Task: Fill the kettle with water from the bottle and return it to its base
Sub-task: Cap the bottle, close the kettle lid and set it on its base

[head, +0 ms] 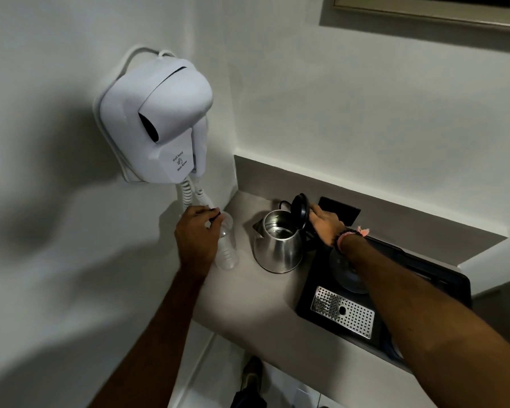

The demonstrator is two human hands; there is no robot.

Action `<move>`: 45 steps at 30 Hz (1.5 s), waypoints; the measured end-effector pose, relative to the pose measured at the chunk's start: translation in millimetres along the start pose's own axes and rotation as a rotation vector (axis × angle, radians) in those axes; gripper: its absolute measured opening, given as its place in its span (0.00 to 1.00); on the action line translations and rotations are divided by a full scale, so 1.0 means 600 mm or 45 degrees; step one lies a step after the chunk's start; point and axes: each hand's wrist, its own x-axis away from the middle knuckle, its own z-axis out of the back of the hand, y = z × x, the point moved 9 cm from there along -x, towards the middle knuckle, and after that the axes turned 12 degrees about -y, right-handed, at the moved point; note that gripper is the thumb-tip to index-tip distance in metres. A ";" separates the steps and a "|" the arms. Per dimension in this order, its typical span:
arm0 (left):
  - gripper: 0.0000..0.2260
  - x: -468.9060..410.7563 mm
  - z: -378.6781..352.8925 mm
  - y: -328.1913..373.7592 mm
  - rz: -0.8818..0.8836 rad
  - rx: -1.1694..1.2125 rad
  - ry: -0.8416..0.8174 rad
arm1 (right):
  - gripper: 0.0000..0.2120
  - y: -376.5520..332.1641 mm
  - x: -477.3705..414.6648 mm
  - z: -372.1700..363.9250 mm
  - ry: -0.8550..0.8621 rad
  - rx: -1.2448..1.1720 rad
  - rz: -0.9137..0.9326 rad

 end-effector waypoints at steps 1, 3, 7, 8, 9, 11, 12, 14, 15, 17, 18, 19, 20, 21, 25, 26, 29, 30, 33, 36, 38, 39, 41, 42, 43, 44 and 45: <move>0.09 0.000 -0.001 0.001 -0.012 0.003 0.000 | 0.27 0.000 -0.001 0.000 -0.003 -0.002 0.002; 0.10 0.005 -0.004 0.003 -0.037 0.001 0.012 | 0.27 0.000 -0.003 0.001 -0.004 -0.001 0.004; 0.12 0.010 -0.009 0.001 -0.047 0.007 -0.012 | 0.27 0.002 -0.007 -0.002 -0.012 -0.025 0.021; 0.12 0.010 -0.010 0.002 -0.052 0.006 -0.035 | 0.27 0.003 -0.007 -0.003 -0.011 -0.029 0.025; 0.13 0.011 -0.011 0.003 -0.042 0.002 -0.062 | 0.27 0.003 -0.008 -0.003 -0.009 -0.031 0.028; 0.19 0.014 -0.008 0.004 0.009 -0.052 -0.084 | 0.28 0.001 -0.008 -0.004 -0.008 -0.033 0.033; 0.22 0.017 -0.002 0.009 -0.003 -0.099 -0.052 | 0.28 -0.001 -0.008 -0.004 -0.007 -0.029 0.035; 0.21 0.026 0.012 0.045 -0.146 -0.143 0.092 | 0.30 -0.008 -0.010 -0.005 -0.005 0.015 0.042; 0.19 0.031 0.012 0.072 -0.246 -0.133 0.148 | 0.32 -0.014 -0.012 -0.006 -0.002 0.059 0.046; 0.17 0.038 -0.013 0.125 -0.415 -0.091 0.124 | 0.35 -0.028 -0.015 -0.011 0.001 0.169 0.056; 0.18 0.037 -0.037 0.145 -0.439 -0.068 0.046 | 0.36 -0.035 -0.016 -0.015 -0.005 0.227 0.062; 0.20 0.035 -0.067 0.158 -0.420 -0.053 -0.064 | 0.36 -0.041 -0.018 -0.021 -0.019 0.289 0.070; 0.22 0.031 -0.099 0.164 -0.390 -0.057 -0.182 | 0.37 -0.044 -0.019 -0.028 -0.037 0.346 0.079; 0.24 0.029 -0.134 0.167 -0.374 -0.078 -0.299 | 0.37 -0.044 -0.020 -0.032 -0.050 0.393 0.086; 0.34 0.026 -0.256 0.124 -0.276 -0.331 -0.691 | 0.32 -0.034 -0.021 -0.027 -0.040 0.440 0.109; 0.35 0.027 -0.276 0.108 -0.251 -0.417 -0.750 | 0.31 -0.029 -0.021 -0.023 -0.032 0.439 0.114; 0.39 0.034 -0.312 0.071 -0.212 -0.539 -0.827 | 0.30 -0.019 -0.021 -0.014 -0.027 0.423 0.124; 0.40 0.035 -0.316 0.065 -0.208 -0.541 -0.815 | 0.30 -0.016 -0.021 -0.013 -0.033 0.417 0.124; 0.43 0.037 -0.324 0.055 -0.202 -0.517 -0.766 | 0.33 -0.008 -0.025 -0.012 -0.059 0.396 0.121; 0.44 0.038 -0.329 0.047 -0.199 -0.519 -0.778 | 0.35 -0.007 -0.027 -0.013 -0.079 0.383 0.120; 0.44 0.034 -0.333 0.045 -0.202 -0.523 -0.789 | 0.34 -0.008 -0.028 -0.017 -0.093 0.372 0.141; 0.45 0.032 -0.333 0.045 -0.195 -0.520 -0.793 | 0.33 -0.011 -0.028 -0.020 -0.100 0.366 0.165; 0.45 0.028 -0.328 0.042 -0.118 -0.439 -0.767 | 0.30 -0.014 -0.029 -0.024 -0.105 0.325 0.224; 0.45 0.027 -0.322 0.038 -0.046 -0.346 -0.720 | 0.28 -0.015 -0.030 -0.024 -0.099 0.294 0.245; 0.44 0.024 -0.319 0.034 0.048 -0.210 -0.663 | 0.27 -0.013 -0.033 -0.021 -0.092 0.261 0.256; 0.44 0.026 -0.316 0.027 0.168 -0.038 -0.609 | 0.25 -0.012 -0.035 -0.020 -0.095 0.227 0.266; 0.45 0.028 -0.317 0.019 0.299 0.153 -0.566 | 0.24 -0.009 -0.039 -0.017 -0.098 0.197 0.274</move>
